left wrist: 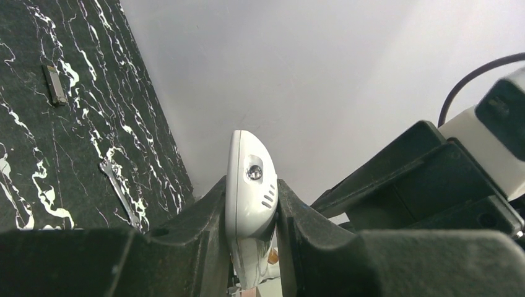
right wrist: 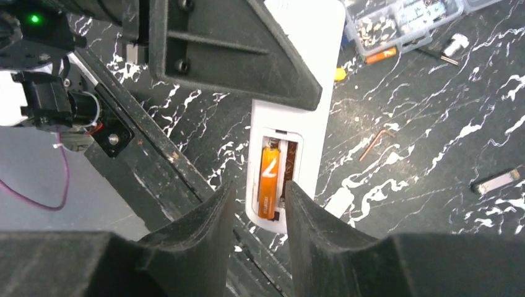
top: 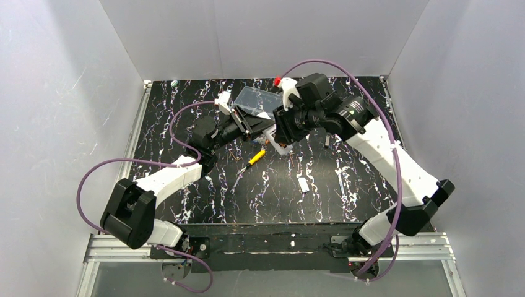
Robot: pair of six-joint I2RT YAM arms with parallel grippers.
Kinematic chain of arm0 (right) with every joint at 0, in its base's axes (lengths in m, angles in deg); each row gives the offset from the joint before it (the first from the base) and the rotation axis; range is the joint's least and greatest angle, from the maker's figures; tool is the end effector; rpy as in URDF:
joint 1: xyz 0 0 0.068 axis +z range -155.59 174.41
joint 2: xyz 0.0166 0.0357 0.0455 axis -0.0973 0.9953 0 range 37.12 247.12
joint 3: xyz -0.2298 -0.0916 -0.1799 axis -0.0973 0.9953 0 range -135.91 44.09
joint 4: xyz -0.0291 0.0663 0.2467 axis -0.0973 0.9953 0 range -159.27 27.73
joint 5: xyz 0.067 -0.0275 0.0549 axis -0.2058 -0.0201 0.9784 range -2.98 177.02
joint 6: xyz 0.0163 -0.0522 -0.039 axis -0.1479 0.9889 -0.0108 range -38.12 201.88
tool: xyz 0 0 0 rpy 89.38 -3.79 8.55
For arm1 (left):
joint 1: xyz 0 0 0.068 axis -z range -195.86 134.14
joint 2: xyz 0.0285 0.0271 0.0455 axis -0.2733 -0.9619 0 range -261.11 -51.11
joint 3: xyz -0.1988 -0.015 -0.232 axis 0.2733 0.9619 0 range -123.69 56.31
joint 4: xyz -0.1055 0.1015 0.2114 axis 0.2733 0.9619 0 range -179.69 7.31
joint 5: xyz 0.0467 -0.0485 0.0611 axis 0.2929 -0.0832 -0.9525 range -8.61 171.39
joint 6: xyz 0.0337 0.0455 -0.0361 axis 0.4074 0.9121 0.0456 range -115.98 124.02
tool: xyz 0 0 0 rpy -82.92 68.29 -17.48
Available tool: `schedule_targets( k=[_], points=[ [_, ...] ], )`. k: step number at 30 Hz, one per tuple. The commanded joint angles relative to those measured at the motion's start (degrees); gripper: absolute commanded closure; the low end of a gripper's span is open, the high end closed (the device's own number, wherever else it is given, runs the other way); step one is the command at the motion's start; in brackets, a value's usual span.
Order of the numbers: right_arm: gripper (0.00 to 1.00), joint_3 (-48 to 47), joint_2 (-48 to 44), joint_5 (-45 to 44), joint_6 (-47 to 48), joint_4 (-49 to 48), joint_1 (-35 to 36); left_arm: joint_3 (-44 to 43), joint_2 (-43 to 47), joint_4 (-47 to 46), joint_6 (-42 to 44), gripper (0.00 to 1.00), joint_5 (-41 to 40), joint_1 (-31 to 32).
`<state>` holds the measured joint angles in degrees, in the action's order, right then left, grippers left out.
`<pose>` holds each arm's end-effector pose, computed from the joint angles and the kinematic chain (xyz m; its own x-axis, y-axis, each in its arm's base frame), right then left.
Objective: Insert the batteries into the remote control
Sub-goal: Load the battery into the remote control.
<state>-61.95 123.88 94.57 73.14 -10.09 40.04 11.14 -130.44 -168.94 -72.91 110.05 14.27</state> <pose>0.2101 0.2249 0.4655 -0.5618 -0.3590 -0.7454 -0.7020 0.6836 0.1998 0.2317 -0.1642 0.4068 -0.5758 -0.6541 -0.4905 0.7624 -0.2130 -0.6110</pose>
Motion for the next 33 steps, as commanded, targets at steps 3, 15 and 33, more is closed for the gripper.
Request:
schedule_targets(
  k=[3, 15, 33],
  points=[
    [0.58, 4.1, -8.5, 11.5, 20.5, -7.5, -1.2, -1.6, 0.2, -7.3, -1.9, 1.00, 2.4, 0.3],
    [0.85, 13.7, -13.7, 22.6, 31.9, -9.6, -8.4, -1.7, 0.5, -6.8, -2.5, 1.00, 3.0, 0.3],
    [0.86, 18.2, -13.2, 22.7, 29.3, -12.7, -8.4, -1.8, -0.1, -7.2, -2.8, 1.00, 2.9, 0.3]
  ],
)
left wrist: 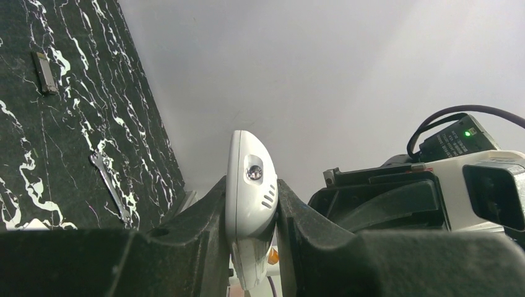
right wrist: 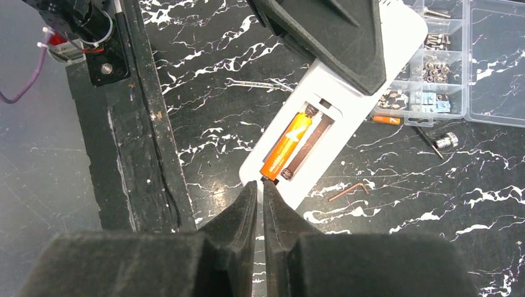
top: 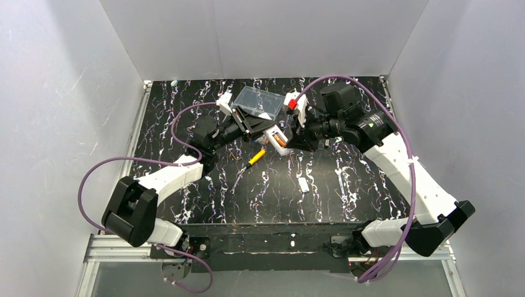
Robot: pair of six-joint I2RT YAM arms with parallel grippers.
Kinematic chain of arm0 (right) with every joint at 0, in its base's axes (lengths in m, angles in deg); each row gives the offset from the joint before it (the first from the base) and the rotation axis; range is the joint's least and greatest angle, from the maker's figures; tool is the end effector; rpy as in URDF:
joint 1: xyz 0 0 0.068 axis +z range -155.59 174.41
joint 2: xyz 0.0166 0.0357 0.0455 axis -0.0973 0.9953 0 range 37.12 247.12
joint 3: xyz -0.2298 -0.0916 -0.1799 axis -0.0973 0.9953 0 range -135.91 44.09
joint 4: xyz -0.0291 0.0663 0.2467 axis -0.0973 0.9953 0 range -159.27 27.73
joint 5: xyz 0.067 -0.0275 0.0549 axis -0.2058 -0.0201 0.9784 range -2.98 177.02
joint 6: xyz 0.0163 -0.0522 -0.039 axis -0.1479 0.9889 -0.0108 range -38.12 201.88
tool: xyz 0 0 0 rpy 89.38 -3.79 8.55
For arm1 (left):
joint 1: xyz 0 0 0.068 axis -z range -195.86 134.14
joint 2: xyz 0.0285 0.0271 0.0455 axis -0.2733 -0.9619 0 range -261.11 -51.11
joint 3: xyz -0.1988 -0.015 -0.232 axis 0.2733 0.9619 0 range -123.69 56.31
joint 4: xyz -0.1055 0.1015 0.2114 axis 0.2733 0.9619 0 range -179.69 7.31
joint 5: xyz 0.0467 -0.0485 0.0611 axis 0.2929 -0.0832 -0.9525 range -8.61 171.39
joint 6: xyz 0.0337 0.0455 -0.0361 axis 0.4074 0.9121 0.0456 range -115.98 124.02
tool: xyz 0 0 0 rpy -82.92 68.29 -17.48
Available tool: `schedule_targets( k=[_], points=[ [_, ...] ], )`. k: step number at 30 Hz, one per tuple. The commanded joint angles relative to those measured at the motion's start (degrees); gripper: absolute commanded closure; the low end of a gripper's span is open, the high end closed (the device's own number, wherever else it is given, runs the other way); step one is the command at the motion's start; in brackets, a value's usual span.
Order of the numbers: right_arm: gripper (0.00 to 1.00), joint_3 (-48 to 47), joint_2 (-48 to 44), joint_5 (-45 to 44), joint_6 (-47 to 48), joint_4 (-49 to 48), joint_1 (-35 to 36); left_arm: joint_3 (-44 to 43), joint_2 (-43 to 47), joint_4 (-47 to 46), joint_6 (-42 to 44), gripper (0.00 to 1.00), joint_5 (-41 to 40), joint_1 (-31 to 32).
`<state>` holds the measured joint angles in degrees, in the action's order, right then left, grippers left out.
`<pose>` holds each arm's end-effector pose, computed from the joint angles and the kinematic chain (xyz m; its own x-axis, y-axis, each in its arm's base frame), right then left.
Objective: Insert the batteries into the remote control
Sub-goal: Load the battery into the remote control.
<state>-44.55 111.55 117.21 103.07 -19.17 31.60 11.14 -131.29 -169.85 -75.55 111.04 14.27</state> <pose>0.1874 0.1761 0.4472 -0.1293 -0.4904 -0.8619 -0.9586 0.2843 -0.0180 0.2336 -0.1663 0.4039 -0.6148 -0.6314 -0.4726 0.7366 -0.2455 -0.6302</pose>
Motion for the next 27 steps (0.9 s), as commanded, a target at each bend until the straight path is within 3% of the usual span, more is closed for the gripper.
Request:
schedule_targets(
  k=[1, 27],
  points=[
    [0.86, 0.9, -0.9, -0.1, -0.8, -3.8, 0.0, -1.7, 0.8, -6.2, -0.1, 1.00, 1.9, 0.3],
    [0.86, 0.7, 1.2, -0.1, -1.9, -4.8, 0.1, -1.7, 0.0, -7.1, -0.6, 1.00, 1.6, 0.3]
  ],
)
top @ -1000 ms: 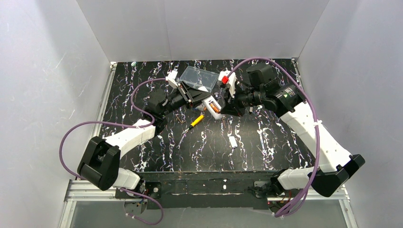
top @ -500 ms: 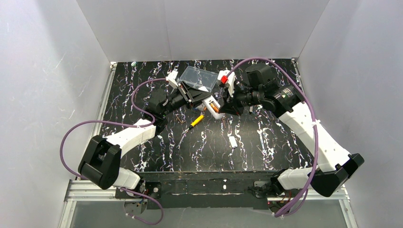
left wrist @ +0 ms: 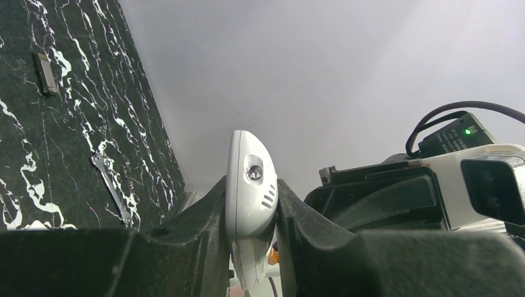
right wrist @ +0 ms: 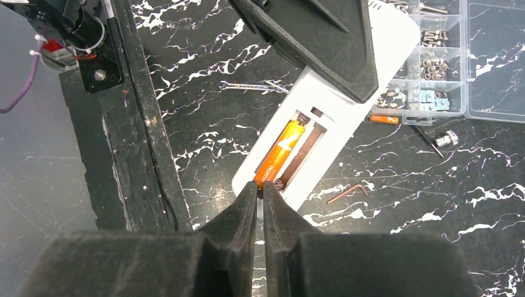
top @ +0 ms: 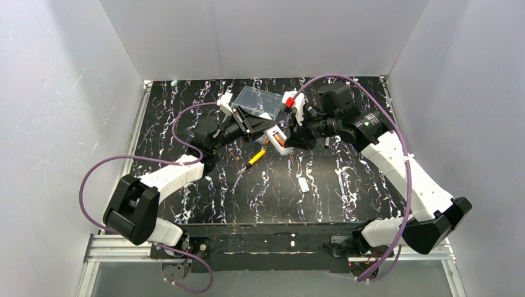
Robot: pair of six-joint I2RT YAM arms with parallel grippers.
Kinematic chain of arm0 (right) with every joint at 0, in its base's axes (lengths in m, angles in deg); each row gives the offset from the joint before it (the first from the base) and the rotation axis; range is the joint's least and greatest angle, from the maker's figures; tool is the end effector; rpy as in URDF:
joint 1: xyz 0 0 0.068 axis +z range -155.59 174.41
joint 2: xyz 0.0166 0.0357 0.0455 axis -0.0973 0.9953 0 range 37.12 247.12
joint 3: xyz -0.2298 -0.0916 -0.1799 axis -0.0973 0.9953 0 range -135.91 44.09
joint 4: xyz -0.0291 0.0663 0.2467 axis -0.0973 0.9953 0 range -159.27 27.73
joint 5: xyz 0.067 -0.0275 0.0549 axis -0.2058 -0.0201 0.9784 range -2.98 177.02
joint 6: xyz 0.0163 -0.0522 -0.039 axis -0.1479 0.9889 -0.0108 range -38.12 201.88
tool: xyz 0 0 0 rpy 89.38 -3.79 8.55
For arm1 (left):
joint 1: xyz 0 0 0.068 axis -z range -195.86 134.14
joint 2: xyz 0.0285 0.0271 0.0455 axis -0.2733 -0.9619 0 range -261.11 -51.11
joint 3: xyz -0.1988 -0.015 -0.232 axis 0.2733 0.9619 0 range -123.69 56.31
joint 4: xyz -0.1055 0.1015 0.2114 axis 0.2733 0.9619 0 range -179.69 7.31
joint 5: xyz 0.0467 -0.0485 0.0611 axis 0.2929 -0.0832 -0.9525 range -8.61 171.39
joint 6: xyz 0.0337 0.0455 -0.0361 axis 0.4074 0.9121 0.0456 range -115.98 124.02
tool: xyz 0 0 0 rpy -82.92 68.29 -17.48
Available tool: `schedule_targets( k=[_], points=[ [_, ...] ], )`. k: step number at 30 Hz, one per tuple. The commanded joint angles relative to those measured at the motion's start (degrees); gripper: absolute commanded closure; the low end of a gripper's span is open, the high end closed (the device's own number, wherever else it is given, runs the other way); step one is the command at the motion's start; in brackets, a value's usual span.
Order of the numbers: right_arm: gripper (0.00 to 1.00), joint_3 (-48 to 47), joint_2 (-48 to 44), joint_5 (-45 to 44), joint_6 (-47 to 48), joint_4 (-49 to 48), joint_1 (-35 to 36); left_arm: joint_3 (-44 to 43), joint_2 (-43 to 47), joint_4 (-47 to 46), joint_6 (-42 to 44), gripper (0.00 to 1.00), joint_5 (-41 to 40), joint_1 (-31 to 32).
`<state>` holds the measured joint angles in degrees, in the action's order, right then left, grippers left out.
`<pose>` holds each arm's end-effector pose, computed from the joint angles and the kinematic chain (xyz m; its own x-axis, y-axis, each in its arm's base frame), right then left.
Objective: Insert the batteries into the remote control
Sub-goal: Load the battery into the remote control.
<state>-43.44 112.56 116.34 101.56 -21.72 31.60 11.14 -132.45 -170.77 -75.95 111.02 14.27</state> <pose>0.1959 0.1816 0.4409 -0.1507 -0.4830 -0.8626 -0.9511 0.3088 -0.0068 0.2375 -0.1685 0.3999 -0.6215 -0.6289 -0.4670 0.7300 -0.2485 -0.6367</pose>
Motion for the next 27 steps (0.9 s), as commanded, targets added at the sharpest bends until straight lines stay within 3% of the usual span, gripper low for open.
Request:
schedule_targets(
  k=[1, 27],
  points=[
    [0.86, -0.5, 0.4, 0.9, -0.5, -2.2, 0.0, -1.6, 1.2, -6.3, -0.2, 1.00, 1.7, 0.3],
    [0.85, -0.9, 2.1, 1.7, -2.2, -3.7, 0.0, -1.8, 0.2, -6.9, -0.7, 1.00, 1.7, 0.3]
  ],
)
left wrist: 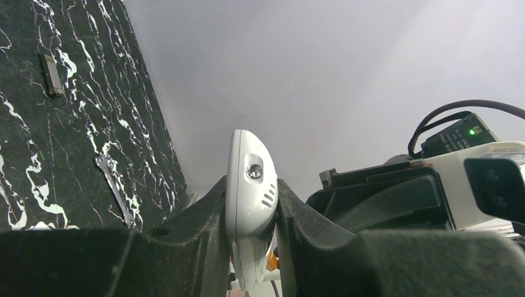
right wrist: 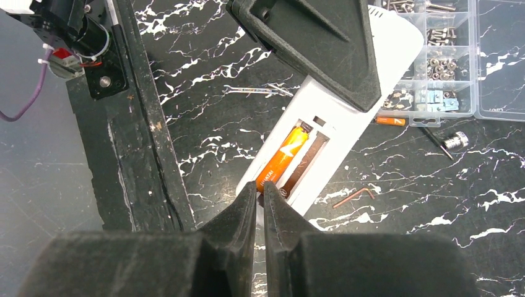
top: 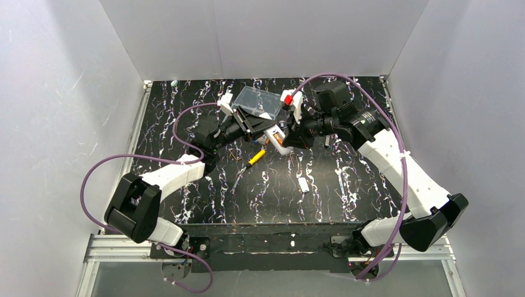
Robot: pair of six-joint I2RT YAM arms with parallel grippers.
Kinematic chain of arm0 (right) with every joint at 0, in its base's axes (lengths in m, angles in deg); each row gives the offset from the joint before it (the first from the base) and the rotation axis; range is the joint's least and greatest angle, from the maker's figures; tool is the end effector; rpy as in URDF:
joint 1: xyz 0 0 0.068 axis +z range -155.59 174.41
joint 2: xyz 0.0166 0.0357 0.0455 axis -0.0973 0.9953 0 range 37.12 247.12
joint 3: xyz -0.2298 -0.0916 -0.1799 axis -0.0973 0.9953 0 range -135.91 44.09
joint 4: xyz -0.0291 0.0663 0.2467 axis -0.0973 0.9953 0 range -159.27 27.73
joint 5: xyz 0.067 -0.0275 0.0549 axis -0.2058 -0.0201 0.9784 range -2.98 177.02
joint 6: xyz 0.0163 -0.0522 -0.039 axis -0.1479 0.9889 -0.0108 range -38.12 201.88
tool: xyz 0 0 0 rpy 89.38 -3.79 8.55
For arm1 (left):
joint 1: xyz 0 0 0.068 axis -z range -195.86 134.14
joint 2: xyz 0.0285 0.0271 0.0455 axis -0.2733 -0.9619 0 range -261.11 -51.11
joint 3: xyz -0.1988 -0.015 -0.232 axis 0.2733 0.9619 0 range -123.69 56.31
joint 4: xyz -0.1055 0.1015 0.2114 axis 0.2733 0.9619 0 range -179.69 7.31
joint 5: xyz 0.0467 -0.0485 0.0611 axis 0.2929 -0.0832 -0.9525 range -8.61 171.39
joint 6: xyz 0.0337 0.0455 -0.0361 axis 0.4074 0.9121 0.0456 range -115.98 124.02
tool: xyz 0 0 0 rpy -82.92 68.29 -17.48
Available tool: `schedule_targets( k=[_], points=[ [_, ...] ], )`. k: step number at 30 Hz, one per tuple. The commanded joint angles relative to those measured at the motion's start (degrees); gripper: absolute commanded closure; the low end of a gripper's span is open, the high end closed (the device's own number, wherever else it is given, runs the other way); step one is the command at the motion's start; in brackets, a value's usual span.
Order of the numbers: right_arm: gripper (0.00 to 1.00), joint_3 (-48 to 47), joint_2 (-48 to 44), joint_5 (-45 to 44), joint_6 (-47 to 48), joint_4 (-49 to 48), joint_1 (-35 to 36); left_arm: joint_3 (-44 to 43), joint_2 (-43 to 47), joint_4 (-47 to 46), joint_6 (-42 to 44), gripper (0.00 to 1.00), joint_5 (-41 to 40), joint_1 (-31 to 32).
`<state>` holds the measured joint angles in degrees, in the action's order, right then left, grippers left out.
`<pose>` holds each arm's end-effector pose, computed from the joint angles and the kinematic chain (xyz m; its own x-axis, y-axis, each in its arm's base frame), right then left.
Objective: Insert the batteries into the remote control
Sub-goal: Load the battery into the remote control.
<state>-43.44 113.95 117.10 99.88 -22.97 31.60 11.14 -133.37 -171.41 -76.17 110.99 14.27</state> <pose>0.2028 0.1876 0.4372 -0.1791 -0.4716 -0.8634 -0.9495 0.3125 0.0262 0.2407 -0.1703 0.3965 -0.6261 -0.6272 -0.4632 0.7248 -0.2493 -0.6422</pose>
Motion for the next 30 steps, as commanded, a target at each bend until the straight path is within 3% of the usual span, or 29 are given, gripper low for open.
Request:
schedule_targets(
  k=[1, 23, 30],
  points=[
    [0.85, -0.9, 0.9, 1.0, -0.5, -2.5, 0.0, -1.9, 1.1, -6.3, -0.5, 1.00, 1.8, 0.3],
    [0.84, -1.3, -1.1, 0.4, -2.2, -4.9, 0.0, -1.9, 0.9, -5.9, -0.4, 1.00, 2.3, 0.3],
    [0.68, 1.4, -4.3, -3.7, -6.1, -12.3, 0.0, -1.9, 0.9, -6.0, -0.4, 1.00, 2.4, 0.3]
  ],
)
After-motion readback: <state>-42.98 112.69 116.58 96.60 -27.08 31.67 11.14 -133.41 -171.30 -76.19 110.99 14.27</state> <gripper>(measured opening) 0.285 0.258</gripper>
